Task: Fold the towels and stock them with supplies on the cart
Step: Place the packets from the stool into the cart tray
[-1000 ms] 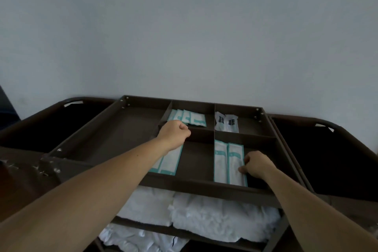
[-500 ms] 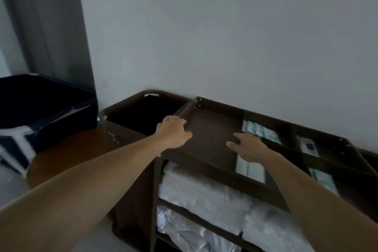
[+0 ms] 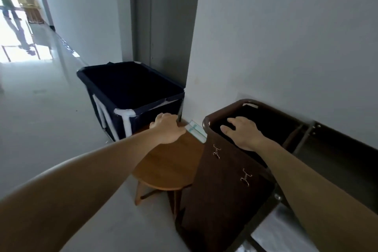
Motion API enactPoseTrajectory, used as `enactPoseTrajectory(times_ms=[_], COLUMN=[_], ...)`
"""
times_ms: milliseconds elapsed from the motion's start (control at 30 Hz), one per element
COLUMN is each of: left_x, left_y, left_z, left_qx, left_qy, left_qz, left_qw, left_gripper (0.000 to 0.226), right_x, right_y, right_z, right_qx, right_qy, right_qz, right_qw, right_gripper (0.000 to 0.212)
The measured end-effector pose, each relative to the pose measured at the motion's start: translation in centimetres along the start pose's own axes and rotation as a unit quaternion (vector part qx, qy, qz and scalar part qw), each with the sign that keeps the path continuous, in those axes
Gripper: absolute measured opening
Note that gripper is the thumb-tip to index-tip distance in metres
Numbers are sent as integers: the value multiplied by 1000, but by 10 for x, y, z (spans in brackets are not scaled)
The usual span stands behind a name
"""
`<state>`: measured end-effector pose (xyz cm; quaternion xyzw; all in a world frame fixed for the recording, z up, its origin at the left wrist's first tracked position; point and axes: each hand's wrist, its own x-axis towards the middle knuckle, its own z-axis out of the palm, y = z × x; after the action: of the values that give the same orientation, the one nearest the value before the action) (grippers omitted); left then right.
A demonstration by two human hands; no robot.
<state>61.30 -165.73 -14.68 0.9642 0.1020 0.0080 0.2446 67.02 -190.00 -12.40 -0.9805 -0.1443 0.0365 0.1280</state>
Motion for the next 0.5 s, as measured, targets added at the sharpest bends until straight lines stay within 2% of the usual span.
enactPoseTrajectory(times_ms=[133, 233, 400, 500], left_x=[59, 109, 186, 227], left_y=[-35, -54, -74, -86], left_z=[-9, -24, -45, -43], left_qx=[-2, -15, -6, -35], left_qy=[-17, -18, -16, -37], left_qz=[-23, -36, -47, -59], left_qw=[1000, 999, 999, 997], left_gripper=[67, 60, 45, 46], right_x=[85, 145, 229, 273], right_y=[-35, -56, -80, -90], right_z=[3, 7, 18, 28], right_qx=[-9, 5, 14, 14], right_qy=[8, 2, -64, -96], right_qz=[-54, -81, -81, -81], right_qw=[998, 997, 995, 992], right_gripper=[61, 61, 61, 55])
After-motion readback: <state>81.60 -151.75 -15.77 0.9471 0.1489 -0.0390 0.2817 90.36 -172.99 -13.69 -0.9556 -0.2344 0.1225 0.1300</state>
